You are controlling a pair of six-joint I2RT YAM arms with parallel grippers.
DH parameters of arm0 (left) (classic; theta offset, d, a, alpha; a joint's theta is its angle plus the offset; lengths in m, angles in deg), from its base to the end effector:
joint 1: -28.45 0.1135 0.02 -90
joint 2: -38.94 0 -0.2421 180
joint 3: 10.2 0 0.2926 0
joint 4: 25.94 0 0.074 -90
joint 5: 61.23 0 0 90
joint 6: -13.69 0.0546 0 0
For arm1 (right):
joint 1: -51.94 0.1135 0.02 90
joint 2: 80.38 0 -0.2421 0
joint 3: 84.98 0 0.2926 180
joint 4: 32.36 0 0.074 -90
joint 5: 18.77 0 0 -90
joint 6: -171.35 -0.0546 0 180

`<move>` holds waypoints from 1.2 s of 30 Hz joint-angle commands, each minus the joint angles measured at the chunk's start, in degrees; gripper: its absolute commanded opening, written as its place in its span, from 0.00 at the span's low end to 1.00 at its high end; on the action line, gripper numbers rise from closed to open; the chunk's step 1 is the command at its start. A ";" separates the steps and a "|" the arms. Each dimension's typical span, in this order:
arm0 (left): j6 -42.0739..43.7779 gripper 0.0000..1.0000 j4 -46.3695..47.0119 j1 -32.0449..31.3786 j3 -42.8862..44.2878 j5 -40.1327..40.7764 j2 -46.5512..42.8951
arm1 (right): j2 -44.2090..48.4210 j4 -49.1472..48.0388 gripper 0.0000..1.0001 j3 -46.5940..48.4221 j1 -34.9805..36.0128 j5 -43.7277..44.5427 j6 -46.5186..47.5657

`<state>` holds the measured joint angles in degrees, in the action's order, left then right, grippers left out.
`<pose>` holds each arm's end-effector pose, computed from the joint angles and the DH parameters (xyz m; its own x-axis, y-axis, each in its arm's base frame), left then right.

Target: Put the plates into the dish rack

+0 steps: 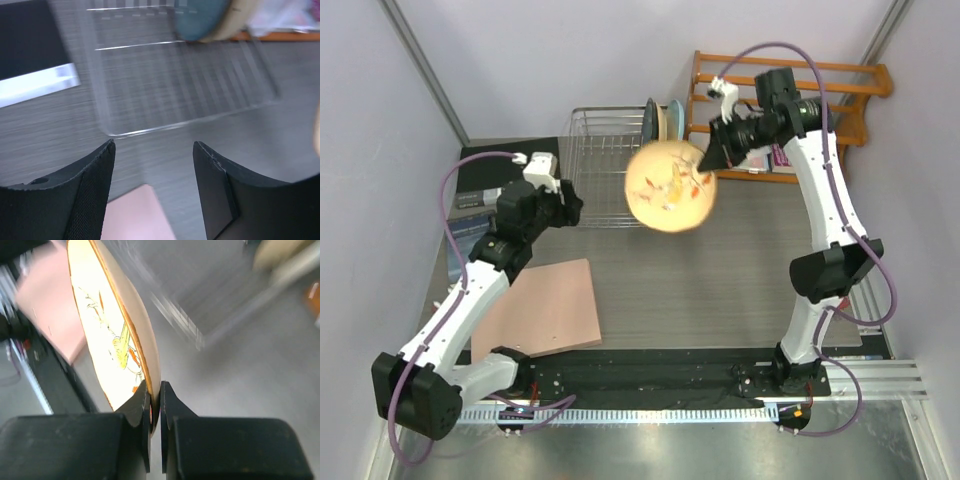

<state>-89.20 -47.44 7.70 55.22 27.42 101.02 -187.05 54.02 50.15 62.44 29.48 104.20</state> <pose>0.2997 -0.1149 0.3044 -0.3678 -0.0991 -0.9246 0.3007 0.9282 -0.2191 0.3942 0.1100 0.3876 -0.5799 -0.4021 -0.7085 -0.7692 0.5566 0.3137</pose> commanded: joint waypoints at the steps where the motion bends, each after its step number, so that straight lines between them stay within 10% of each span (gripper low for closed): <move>1: 3.92 0.64 0.88 4.66 0.29 7.23 0.58 | -5.03 -8.03 0.01 19.39 6.36 1.48 -24.39; 10: 0.94 0.64 3.34 6.08 -5.05 8.02 -4.51 | -7.76 -41.30 0.01 19.61 19.11 38.62 -37.00; 21: -1.53 0.64 2.73 5.99 -11.22 8.64 -11.63 | -11.53 -72.04 0.01 12.40 31.15 80.49 -24.98; 36: -3.73 0.64 4.05 6.43 -19.03 6.88 -20.68 | -30.43 -74.01 0.01 25.67 35.11 103.98 -5.27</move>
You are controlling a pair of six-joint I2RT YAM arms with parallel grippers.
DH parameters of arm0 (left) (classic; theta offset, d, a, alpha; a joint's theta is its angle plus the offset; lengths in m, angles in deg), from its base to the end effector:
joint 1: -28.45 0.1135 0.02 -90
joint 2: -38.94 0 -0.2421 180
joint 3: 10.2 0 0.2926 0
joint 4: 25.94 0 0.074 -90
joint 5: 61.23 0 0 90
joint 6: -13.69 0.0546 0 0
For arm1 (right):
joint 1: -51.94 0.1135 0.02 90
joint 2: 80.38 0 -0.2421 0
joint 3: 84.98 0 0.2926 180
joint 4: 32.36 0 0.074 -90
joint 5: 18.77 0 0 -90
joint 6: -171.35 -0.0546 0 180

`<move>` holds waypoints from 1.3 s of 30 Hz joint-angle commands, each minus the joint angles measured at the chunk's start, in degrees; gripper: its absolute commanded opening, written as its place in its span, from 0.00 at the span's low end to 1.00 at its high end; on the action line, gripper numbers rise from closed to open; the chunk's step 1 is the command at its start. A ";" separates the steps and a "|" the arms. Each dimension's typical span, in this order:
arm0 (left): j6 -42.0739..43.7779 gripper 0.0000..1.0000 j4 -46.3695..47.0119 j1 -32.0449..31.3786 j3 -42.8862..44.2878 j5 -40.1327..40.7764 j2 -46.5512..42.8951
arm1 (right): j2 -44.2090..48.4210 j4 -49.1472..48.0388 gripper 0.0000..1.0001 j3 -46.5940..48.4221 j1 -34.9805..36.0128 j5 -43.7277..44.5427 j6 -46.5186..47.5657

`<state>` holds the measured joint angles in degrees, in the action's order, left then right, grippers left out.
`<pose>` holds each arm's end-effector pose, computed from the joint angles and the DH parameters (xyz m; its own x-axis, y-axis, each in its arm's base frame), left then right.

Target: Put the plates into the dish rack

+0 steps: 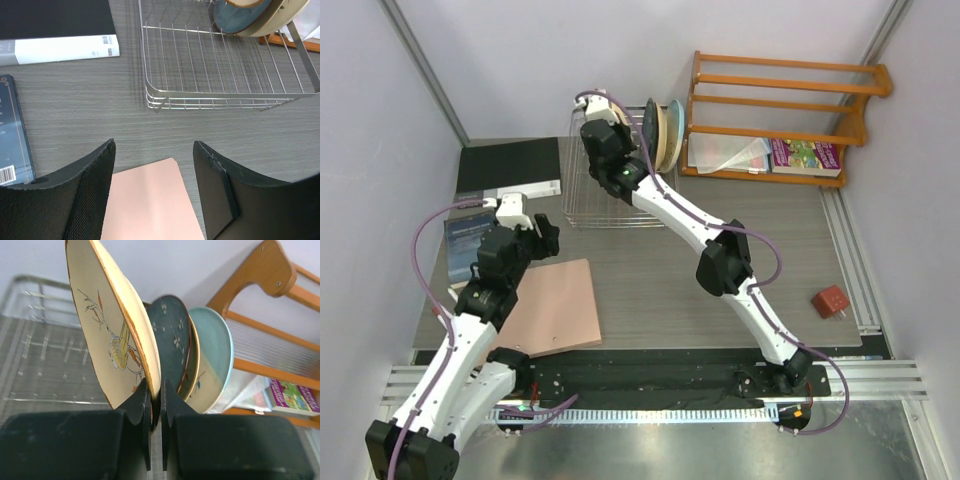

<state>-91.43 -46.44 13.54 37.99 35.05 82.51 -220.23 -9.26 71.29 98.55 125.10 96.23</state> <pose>0.2524 -0.0610 0.2688 -0.2954 -0.1896 -0.9363 0.0798 0.9718 -0.2220 0.4382 0.3993 0.3400 -0.1087 -0.3354 -0.9358 0.0980 0.9332 -0.3459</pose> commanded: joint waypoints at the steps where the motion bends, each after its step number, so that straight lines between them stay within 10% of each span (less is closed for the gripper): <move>1: -1.67 0.64 3.13 0.59 -2.25 -1.09 -2.87 | 2.66 -10.83 0.01 4.62 -1.08 8.45 2.70; 39: -3.87 0.65 5.06 0.59 -8.23 -5.93 -4.29 | -9.83 -15.92 0.11 7.26 -5.92 11.26 -2.48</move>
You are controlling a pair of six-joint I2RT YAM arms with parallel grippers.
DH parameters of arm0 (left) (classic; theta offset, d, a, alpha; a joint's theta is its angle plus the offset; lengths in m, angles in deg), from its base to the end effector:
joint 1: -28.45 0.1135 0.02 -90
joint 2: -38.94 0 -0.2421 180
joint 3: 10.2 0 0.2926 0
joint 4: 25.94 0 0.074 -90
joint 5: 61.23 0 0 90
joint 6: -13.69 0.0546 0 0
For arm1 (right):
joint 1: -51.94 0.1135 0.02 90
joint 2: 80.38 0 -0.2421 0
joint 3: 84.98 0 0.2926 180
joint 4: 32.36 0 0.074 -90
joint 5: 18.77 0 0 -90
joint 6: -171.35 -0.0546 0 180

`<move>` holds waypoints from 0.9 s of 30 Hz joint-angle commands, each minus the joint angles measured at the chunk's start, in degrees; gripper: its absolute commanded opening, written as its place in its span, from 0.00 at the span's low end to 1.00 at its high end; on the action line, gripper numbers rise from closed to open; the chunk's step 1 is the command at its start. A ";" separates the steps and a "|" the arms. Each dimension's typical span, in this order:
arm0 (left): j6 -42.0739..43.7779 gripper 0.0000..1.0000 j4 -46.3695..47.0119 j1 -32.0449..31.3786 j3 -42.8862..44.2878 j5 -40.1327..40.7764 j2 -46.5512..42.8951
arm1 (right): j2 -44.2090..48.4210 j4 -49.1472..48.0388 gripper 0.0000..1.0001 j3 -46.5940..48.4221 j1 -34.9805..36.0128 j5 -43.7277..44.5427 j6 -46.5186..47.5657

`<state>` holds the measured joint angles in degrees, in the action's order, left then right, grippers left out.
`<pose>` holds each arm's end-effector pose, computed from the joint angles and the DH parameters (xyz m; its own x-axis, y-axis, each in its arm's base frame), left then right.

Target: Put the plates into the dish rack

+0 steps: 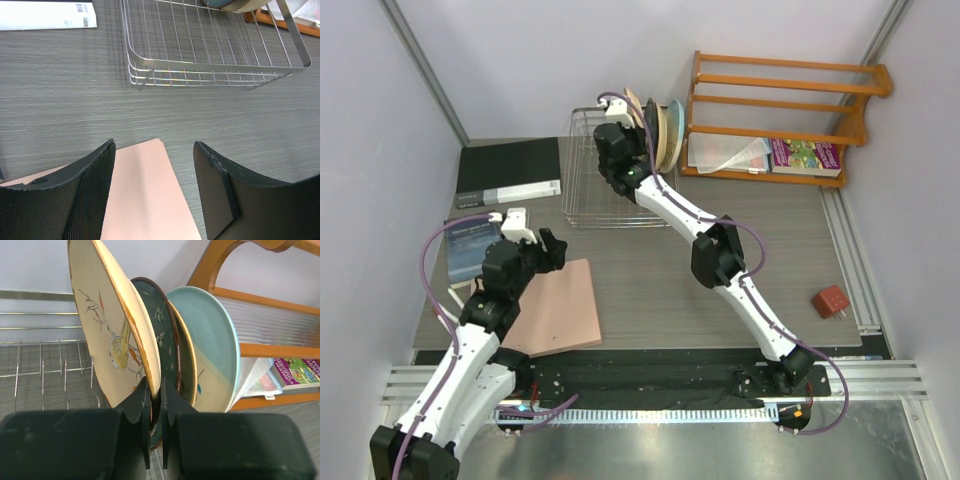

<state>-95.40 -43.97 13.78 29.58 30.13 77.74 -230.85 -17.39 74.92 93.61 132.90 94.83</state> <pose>0.2391 -0.0613 0.2325 -0.3437 -0.2480 -0.9057 0.1257 0.9437 -0.3061 0.4941 0.3755 0.2711 -0.1491 -0.2808 -0.9481 0.3128 0.8962 -0.3147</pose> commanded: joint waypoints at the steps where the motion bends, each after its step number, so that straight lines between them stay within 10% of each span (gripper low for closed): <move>1: 0.11 0.65 2.68 0.35 0.35 -1.01 0.65 | 0.71 -8.23 0.15 3.54 -0.63 3.46 -0.82; 22: 0.81 0.69 5.41 0.35 -0.26 -0.24 0.74 | 10.53 -20.98 0.48 -3.57 3.06 5.92 11.03; 27: 3.62 0.86 4.97 0.35 2.64 2.85 1.62 | 18.97 -23.61 0.92 -11.02 3.15 4.60 17.02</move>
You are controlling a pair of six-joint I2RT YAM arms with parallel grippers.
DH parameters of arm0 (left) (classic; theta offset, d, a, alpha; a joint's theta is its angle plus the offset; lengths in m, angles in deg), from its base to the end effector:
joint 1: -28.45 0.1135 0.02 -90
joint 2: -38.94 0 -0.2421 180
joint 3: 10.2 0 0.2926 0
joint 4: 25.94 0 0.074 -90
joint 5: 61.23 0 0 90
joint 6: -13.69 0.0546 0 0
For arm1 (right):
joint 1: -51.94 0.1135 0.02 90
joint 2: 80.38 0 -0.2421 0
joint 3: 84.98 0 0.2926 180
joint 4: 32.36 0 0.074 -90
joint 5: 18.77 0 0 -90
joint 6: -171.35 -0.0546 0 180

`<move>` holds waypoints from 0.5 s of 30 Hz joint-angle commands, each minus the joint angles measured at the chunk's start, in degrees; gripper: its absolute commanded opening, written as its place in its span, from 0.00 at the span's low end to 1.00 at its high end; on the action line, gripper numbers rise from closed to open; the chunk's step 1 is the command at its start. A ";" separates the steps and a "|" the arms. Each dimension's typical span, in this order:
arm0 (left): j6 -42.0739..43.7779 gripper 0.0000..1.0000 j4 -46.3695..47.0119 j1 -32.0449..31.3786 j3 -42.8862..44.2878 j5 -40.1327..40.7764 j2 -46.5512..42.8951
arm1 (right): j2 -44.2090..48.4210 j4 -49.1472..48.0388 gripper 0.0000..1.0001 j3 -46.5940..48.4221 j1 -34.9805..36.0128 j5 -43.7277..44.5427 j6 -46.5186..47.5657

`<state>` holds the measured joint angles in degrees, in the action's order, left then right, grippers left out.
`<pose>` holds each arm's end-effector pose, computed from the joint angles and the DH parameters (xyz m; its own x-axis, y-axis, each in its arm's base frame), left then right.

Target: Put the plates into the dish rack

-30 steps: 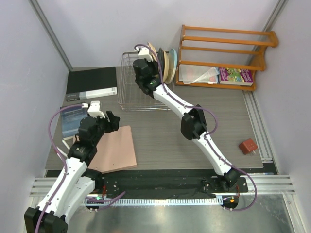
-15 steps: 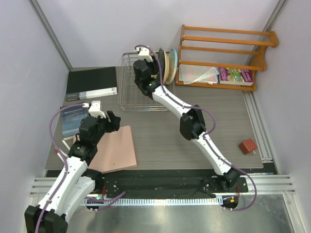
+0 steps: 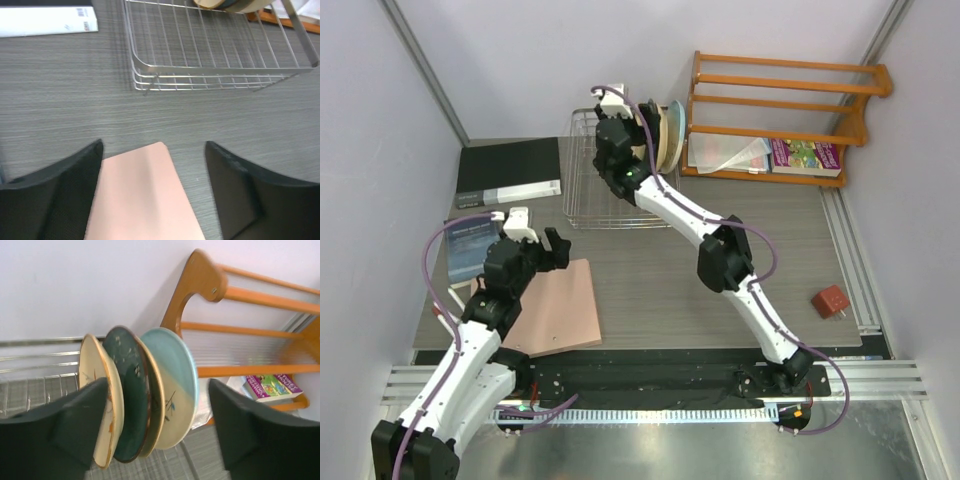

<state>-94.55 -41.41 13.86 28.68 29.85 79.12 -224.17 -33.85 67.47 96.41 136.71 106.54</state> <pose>0.2429 -0.0621 0.2260 -0.3386 -0.2352 -0.9111 0.1352 0.9460 -0.2945 0.4628 0.3847 0.3176 -0.0345 -0.2814 -0.9590 0.3688 0.8883 -0.2739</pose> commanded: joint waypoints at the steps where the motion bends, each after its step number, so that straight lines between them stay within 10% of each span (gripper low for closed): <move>1: 3.12 0.96 1.97 0.26 3.97 3.14 0.51 | 13.69 -6.72 0.99 -5.07 0.36 0.10 6.09; 5: 7.33 1.00 2.14 0.18 6.43 3.49 2.17 | 22.57 -7.16 1.00 -16.75 -0.34 0.44 8.12; 9: 13.13 0.99 2.06 0.09 11.51 4.89 7.69 | 34.67 18.13 1.00 -30.28 -4.03 -4.62 -5.72; 15: 15.78 1.00 -0.49 0.18 19.78 5.43 16.84 | 44.97 55.23 1.00 -35.99 -20.96 -51.24 -35.35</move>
<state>-82.16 -41.80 13.86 43.11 34.66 92.13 -184.65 -5.79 36.54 86.62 117.58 92.18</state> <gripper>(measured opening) 0.994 0.996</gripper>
